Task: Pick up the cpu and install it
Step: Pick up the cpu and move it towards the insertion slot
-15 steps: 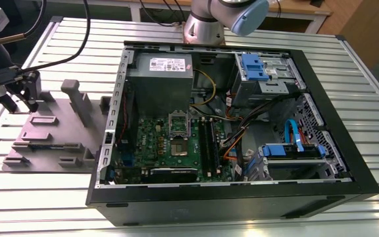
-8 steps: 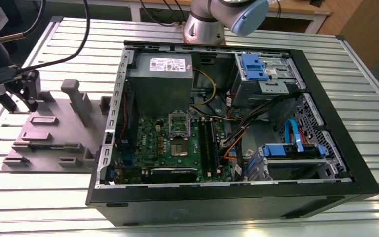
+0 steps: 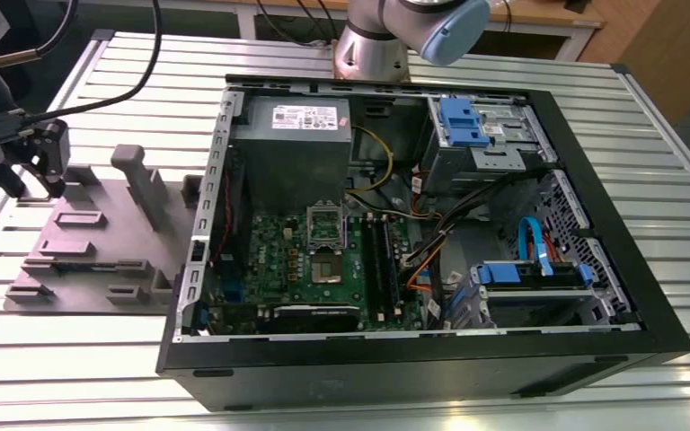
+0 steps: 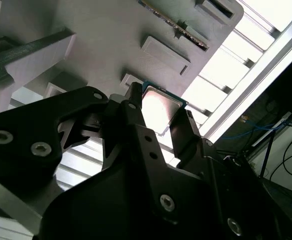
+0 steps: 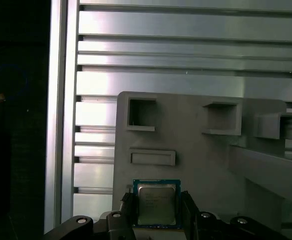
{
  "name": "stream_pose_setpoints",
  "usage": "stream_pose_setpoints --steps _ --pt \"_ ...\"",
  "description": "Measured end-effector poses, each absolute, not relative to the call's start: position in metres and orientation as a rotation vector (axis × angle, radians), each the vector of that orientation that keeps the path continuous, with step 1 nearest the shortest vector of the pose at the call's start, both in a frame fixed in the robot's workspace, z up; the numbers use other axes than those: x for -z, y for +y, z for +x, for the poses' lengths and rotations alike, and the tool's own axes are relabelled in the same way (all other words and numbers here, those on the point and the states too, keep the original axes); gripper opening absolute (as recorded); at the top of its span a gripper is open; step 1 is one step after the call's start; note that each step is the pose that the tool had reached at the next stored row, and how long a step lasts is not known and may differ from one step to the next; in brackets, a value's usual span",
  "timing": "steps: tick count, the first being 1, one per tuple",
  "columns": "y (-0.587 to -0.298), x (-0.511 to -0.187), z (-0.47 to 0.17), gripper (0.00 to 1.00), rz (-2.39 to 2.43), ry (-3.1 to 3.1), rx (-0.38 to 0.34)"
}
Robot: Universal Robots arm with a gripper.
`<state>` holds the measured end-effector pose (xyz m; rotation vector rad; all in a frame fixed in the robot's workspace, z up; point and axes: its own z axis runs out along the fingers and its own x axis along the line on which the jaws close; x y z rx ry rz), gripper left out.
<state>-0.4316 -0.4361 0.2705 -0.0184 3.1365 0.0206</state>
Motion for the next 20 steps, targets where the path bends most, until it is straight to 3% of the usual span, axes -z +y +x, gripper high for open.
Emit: stream_pose_setpoints --steps 20 --pt "-0.436 -0.284 -0.431 0.47 -0.019 3.137 -0.02"
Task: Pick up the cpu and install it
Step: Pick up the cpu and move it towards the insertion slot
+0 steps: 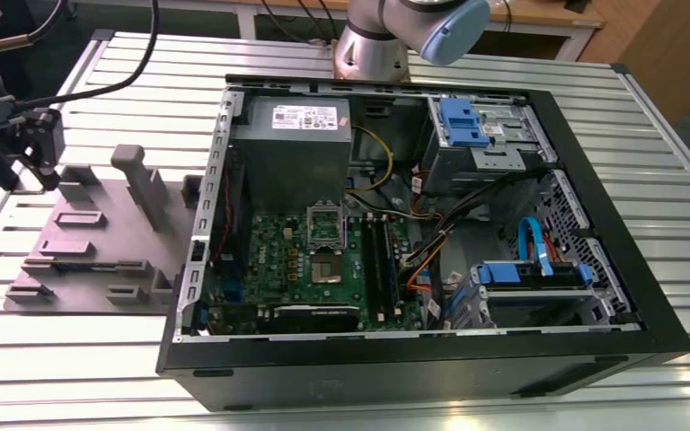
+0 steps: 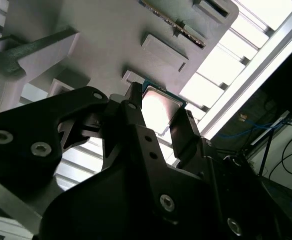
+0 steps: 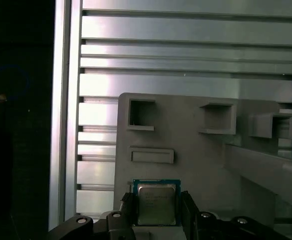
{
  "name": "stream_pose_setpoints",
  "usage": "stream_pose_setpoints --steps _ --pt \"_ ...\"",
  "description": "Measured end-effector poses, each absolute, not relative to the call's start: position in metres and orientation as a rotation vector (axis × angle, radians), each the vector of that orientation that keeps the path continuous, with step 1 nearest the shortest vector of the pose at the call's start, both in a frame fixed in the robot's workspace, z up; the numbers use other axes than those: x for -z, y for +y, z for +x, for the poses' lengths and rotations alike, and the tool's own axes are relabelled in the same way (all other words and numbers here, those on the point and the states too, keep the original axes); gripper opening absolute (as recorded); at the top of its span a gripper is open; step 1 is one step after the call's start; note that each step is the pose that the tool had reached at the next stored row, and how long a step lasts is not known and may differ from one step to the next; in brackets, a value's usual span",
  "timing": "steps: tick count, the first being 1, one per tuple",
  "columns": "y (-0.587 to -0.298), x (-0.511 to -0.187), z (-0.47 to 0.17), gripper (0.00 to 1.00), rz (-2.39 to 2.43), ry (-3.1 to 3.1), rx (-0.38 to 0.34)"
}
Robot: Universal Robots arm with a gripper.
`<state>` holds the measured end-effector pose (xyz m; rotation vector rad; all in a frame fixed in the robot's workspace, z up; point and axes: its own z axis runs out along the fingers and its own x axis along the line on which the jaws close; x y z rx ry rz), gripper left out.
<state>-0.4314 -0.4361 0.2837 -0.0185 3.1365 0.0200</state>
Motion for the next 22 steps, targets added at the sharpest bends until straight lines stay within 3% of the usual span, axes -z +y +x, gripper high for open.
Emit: stream_pose_setpoints --steps 22 --pt "-0.436 -0.306 -0.431 0.47 -0.018 3.138 -0.02"
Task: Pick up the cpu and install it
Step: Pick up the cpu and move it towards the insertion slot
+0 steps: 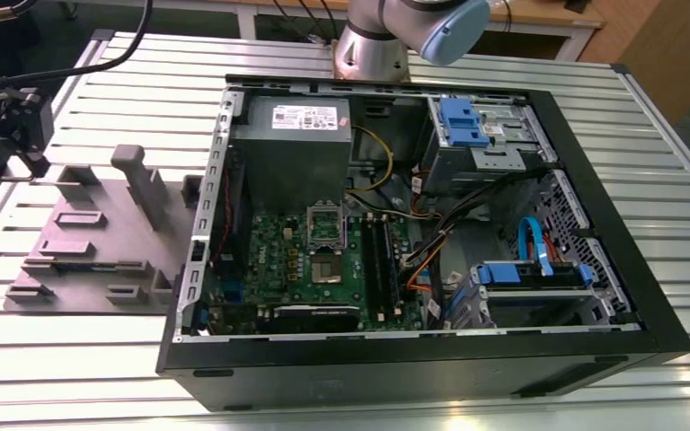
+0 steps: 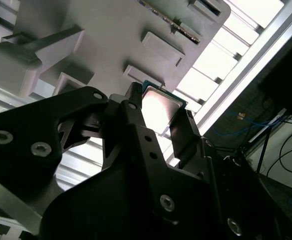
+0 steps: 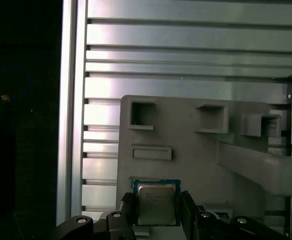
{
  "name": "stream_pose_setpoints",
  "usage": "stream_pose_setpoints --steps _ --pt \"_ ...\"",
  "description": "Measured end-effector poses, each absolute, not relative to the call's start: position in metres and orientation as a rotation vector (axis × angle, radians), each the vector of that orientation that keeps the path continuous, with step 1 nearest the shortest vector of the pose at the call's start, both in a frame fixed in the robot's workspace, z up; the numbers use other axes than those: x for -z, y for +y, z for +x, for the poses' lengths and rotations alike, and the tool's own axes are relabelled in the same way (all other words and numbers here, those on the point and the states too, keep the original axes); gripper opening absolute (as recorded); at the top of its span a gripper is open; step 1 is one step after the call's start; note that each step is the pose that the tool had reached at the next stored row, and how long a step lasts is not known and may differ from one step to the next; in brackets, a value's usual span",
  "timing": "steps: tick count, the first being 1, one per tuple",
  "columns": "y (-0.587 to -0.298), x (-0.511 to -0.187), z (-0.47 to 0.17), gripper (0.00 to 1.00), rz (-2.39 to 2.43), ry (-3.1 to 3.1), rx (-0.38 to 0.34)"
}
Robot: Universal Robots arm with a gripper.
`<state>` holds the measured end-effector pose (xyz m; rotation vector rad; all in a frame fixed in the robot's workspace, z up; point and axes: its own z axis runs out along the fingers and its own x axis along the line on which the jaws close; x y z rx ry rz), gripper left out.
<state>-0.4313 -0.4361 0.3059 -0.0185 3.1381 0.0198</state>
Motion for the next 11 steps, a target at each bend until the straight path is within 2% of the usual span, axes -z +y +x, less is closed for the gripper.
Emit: stream_pose_setpoints --steps 11 --pt "-0.4361 -0.3105 -0.4313 0.47 -0.019 3.138 -0.02"
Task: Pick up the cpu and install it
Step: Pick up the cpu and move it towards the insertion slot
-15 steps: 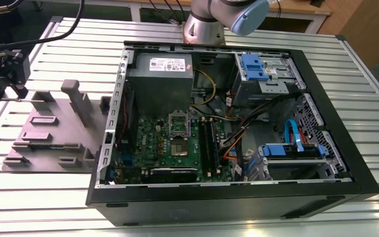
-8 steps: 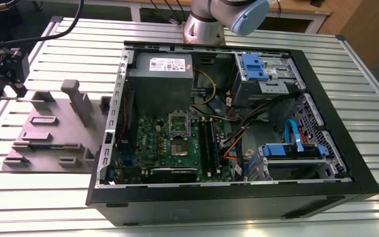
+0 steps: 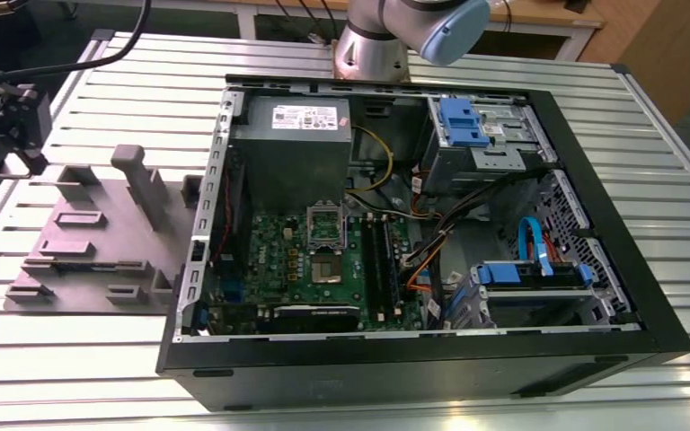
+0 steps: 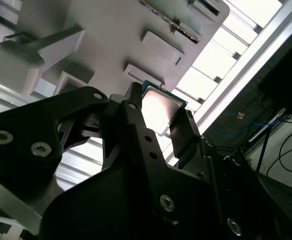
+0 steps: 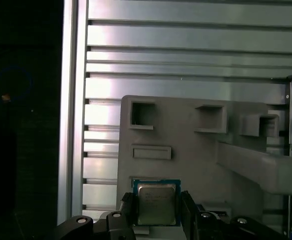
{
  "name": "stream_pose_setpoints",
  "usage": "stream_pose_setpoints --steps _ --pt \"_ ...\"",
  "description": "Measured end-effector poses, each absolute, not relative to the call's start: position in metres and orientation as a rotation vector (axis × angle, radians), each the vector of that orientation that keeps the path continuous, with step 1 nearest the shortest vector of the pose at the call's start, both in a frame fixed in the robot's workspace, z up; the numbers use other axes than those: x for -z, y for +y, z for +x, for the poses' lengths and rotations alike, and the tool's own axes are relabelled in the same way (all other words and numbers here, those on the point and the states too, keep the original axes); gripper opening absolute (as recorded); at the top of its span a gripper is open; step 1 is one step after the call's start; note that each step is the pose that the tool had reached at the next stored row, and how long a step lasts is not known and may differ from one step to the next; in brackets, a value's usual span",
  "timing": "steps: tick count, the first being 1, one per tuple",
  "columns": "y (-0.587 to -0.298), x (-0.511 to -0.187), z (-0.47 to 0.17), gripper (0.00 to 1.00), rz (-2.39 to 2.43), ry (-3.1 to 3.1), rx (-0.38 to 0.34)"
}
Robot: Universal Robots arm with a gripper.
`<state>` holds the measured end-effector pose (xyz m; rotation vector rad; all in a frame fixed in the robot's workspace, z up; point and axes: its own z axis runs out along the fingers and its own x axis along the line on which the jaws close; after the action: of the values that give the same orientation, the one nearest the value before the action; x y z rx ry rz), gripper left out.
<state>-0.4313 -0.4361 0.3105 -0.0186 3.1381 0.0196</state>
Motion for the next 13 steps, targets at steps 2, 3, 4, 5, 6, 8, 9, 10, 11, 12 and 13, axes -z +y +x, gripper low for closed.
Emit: stream_pose_setpoints --steps 2,3,4,5,6,8,9,10,11,12,13 --pt "-0.436 -0.315 -0.431 0.47 -0.018 3.138 -0.02" --pt "-0.436 -0.317 -0.431 0.47 -0.019 3.138 -0.019" --pt "-0.436 -0.319 -0.431 0.47 -0.019 3.138 -0.02" --pt "-0.436 -0.322 -0.431 0.47 -0.019 3.138 -0.02" --pt "-0.436 -0.323 -0.431 0.47 -0.018 3.138 -0.02" --pt "-0.436 -0.326 -0.431 0.47 -0.019 3.138 -0.02" --pt "-0.436 -0.327 -0.431 0.47 -0.019 3.138 -0.02" --pt "-0.436 -0.328 -0.431 0.47 -0.019 3.138 -0.02" --pt "-0.436 -0.329 -0.431 0.47 -0.019 3.138 -0.02" --pt "-0.436 -0.33 -0.431 0.47 -0.019 3.138 -0.02" --pt "-0.436 -0.331 -0.431 0.47 -0.019 3.138 -0.02"
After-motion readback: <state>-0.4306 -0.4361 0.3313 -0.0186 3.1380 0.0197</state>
